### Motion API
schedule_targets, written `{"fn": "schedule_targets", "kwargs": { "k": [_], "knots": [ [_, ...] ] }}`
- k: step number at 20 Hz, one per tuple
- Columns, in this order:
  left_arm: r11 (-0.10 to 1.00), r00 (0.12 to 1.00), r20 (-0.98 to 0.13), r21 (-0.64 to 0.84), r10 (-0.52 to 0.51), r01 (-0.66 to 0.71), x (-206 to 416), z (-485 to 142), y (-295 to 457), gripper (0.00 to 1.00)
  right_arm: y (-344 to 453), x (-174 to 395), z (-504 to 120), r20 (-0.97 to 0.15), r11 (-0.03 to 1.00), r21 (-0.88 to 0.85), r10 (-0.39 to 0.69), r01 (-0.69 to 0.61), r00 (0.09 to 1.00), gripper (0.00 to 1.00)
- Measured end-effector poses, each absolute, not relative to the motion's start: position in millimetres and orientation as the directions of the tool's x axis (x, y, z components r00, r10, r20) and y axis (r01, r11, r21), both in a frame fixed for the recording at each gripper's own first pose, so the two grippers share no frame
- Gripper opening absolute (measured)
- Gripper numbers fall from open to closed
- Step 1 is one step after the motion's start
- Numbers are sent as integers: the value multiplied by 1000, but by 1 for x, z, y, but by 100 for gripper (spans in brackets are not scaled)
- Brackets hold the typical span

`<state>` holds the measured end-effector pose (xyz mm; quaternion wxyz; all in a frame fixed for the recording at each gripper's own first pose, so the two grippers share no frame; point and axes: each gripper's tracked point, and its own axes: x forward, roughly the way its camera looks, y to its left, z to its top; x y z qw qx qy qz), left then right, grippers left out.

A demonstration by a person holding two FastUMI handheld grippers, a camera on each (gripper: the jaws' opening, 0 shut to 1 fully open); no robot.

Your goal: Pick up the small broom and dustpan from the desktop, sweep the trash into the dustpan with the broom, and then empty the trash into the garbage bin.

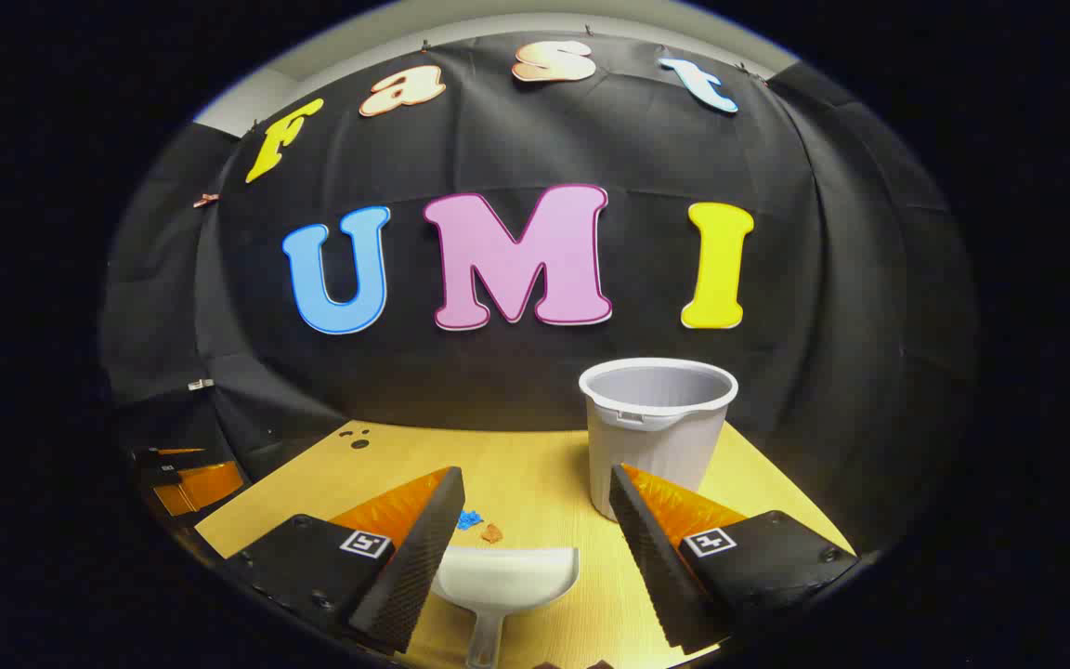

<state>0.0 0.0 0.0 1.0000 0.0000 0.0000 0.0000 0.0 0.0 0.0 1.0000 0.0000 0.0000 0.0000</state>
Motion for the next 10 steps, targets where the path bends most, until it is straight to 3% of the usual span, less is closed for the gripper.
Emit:
{"fn": "schedule_targets", "kwargs": {
  "k": [10],
  "knots": [
    [1000, 996, -90, 19, -16, 17, 16, -31, 16, 96, 1, 21, -27, -100, 999, 49, -1, 6, 995, 99]
  ]
}}
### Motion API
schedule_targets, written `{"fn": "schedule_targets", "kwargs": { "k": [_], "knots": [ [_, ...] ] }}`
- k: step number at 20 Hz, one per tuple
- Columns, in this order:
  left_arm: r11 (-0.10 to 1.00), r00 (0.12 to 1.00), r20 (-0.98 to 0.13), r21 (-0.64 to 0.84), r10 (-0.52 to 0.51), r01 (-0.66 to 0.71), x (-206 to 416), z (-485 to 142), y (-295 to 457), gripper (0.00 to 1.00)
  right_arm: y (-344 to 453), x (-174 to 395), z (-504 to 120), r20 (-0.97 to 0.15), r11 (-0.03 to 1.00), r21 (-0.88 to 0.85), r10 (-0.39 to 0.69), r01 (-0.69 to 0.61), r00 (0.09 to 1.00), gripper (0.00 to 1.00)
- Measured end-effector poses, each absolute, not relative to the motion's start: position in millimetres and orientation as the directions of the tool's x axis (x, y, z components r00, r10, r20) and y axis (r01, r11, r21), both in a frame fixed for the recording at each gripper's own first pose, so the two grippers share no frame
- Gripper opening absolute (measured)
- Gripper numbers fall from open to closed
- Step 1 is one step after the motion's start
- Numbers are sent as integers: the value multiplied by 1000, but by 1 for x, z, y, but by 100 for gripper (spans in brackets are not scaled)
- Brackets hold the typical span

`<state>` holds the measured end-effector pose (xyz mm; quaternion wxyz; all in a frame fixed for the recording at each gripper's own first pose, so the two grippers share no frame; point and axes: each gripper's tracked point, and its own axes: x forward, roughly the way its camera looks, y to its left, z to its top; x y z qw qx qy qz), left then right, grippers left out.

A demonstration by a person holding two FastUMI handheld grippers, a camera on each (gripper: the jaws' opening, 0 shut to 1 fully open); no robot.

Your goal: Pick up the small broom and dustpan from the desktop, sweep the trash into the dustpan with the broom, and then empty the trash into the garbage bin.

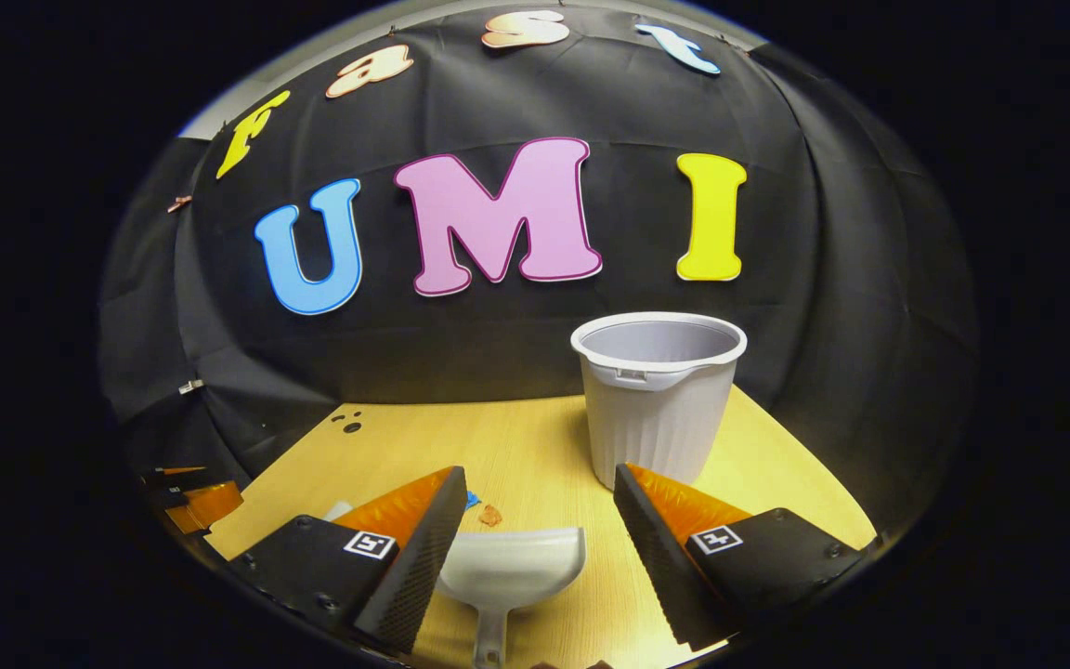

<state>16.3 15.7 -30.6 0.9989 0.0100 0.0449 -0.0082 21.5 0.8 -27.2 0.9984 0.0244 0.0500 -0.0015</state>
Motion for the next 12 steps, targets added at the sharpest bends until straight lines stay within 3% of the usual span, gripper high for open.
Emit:
{"fn": "schedule_targets", "kwargs": {
  "k": [12],
  "knots": [
    [996, 959, -282, -84, -5, -20, 45, -87, 45, 96, 54, 12, -60, -228, 974, 24, 224, -225, 947, 99]
  ]
}}
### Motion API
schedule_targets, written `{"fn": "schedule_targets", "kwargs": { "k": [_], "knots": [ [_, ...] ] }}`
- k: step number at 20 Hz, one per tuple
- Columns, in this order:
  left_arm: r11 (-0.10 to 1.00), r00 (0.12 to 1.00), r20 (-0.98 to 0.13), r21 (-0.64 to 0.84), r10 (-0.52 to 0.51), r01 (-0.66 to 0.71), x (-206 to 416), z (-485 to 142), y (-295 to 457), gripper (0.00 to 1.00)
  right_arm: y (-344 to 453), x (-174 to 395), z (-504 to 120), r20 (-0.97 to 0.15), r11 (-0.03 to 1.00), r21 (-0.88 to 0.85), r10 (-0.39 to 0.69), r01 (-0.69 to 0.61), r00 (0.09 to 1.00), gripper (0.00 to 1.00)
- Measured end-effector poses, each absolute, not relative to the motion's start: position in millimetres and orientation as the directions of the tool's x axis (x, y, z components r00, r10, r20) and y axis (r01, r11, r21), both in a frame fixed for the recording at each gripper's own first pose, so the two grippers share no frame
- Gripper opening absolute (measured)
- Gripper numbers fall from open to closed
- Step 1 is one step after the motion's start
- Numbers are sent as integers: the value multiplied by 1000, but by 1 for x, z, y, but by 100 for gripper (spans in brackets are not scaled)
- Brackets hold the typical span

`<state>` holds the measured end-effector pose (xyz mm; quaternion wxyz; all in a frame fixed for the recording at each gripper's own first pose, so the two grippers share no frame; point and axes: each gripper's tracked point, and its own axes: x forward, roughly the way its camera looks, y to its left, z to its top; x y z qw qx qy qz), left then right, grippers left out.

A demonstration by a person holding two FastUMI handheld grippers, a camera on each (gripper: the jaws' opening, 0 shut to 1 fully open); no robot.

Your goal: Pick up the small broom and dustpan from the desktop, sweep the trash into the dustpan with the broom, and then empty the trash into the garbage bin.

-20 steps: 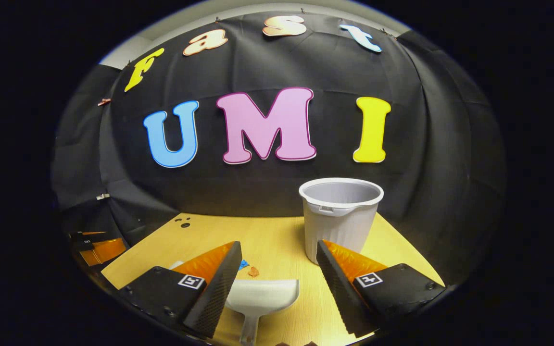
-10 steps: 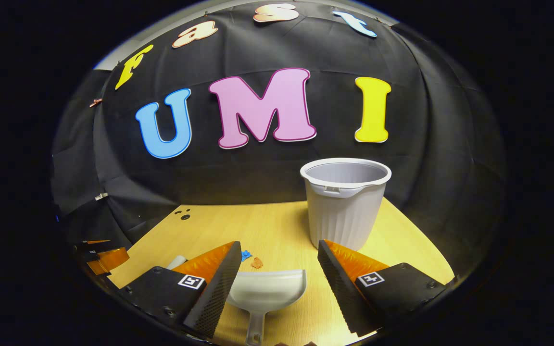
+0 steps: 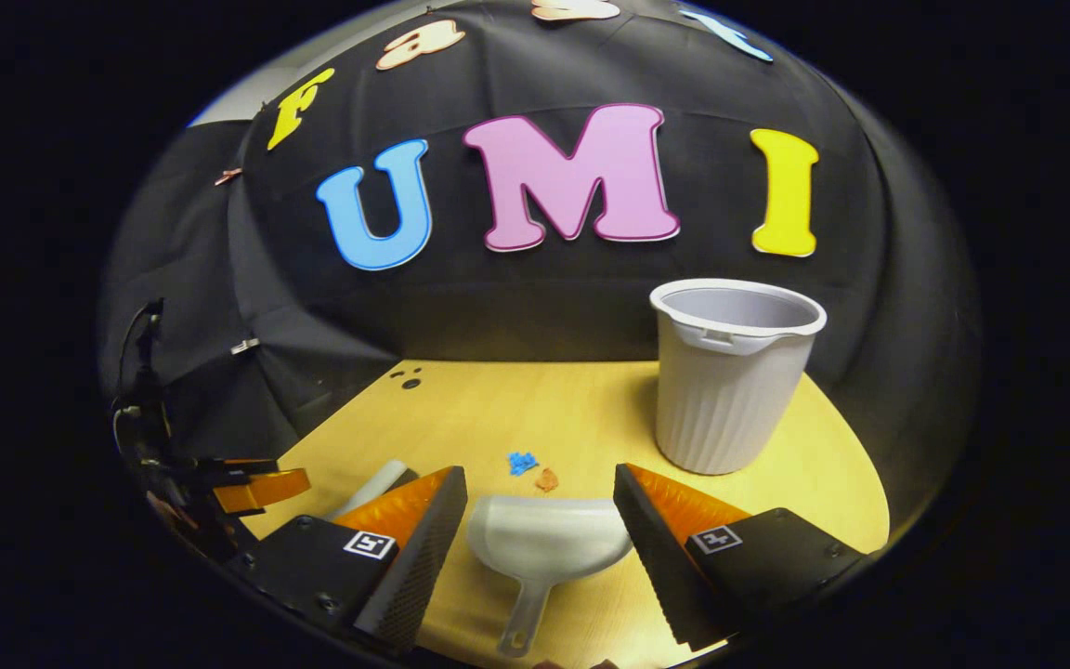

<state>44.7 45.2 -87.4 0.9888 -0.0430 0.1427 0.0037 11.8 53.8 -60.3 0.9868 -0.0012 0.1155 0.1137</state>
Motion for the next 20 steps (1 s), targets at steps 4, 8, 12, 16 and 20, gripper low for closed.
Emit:
{"fn": "schedule_targets", "kwargs": {
  "k": [4, 8, 12, 16, 20],
  "knots": [
    [997, 919, -393, -68, 8, -38, 61, -121, 58, 96, 65, 8, -77, -290, 958, 3, 275, -286, 917, 99],
    [999, 852, -524, -29, -4, -13, 70, -162, 60, 96, 49, 11, -88, -306, 971, 19, 234, -239, 923, 99],
    [999, 768, -640, 24, -19, 45, 79, -196, 56, 96, 22, 10, -107, -353, 987, 62, 158, -145, 922, 99],
    [993, 704, -710, 79, -2, 82, 95, -212, 56, 96, 6, 5, -121, -382, 993, 78, 109, -85, 918, 99],
    [995, 662, -749, 70, 9, 65, 110, -225, 56, 95, 9, -1, -136, -409, 993, 101, 97, -61, 908, 99]
  ]
}}
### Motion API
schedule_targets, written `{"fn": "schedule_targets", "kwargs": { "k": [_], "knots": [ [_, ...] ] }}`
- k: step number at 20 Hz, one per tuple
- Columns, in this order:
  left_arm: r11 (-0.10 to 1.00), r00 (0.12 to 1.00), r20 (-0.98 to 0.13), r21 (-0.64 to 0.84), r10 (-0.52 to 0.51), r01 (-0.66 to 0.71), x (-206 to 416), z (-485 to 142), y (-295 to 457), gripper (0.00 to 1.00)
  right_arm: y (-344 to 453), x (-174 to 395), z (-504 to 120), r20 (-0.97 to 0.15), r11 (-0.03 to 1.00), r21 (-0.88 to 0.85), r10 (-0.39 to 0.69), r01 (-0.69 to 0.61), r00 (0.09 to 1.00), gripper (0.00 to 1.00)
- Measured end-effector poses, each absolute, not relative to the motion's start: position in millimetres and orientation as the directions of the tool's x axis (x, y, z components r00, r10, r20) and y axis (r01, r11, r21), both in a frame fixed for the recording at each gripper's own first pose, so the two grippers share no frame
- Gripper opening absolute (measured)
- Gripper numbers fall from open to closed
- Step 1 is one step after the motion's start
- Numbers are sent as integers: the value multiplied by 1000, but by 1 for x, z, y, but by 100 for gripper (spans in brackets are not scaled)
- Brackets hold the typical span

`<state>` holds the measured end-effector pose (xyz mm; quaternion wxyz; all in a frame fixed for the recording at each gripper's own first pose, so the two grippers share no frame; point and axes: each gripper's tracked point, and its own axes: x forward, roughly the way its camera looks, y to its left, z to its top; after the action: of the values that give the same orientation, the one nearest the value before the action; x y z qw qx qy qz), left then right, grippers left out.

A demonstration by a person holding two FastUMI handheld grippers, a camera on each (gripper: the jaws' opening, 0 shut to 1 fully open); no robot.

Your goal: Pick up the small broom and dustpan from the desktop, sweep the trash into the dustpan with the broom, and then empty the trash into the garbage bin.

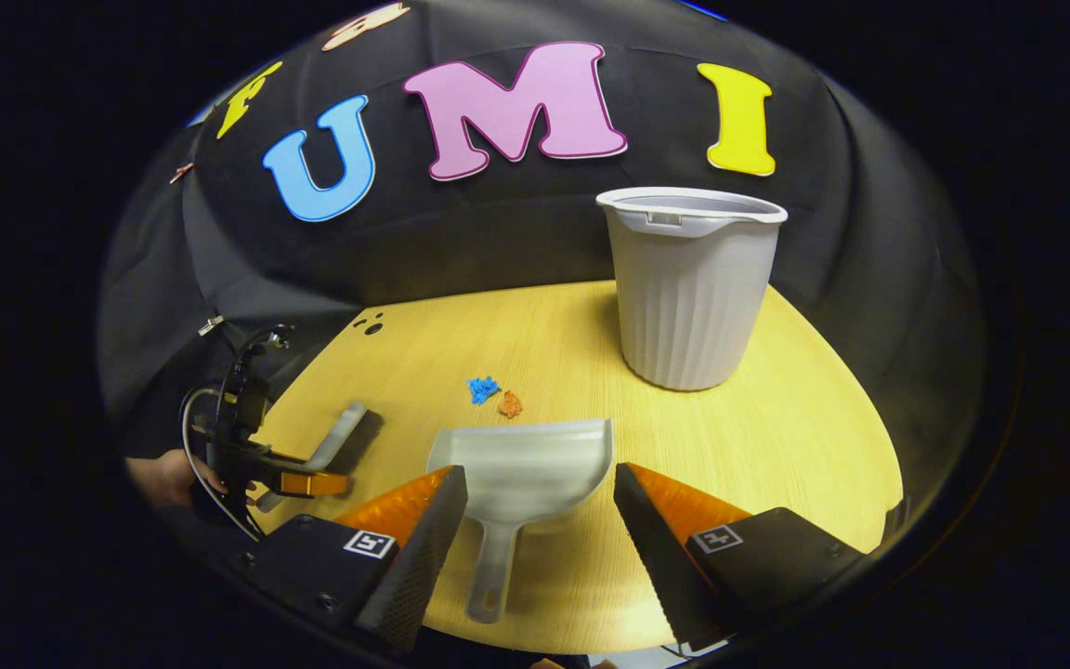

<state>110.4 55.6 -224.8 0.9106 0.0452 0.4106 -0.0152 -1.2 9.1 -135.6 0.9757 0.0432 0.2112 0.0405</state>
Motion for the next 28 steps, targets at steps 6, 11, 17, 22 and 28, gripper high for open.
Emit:
{"fn": "schedule_targets", "kwargs": {
  "k": [6, 11, 17, 22, 28],
  "knots": [
    [997, 649, -761, 70, 25, 44, 114, -235, 56, 77, 21, -3, -148, -439, 990, 140, 90, -32, 894, 99],
    [995, 656, -753, 92, 48, 33, 121, -236, 57, 59, 33, -11, -170, -512, 984, 175, 116, -29, 851, 99],
    [997, 679, -733, 83, 52, 12, 121, -234, 56, 33, 40, -18, -194, -594, 981, 191, 131, -19, 794, 99],
    [999, 713, -701, 38, 18, 12, 115, -232, 53, 26, 48, -16, -207, -629, 985, 167, 138, -41, 765, 99],
    [1000, 777, -630, -31, -19, -1, 96, -213, 52, 26, 42, -13, -236, -693, 989, 142, 121, -31, 711, 99]
  ]
}}
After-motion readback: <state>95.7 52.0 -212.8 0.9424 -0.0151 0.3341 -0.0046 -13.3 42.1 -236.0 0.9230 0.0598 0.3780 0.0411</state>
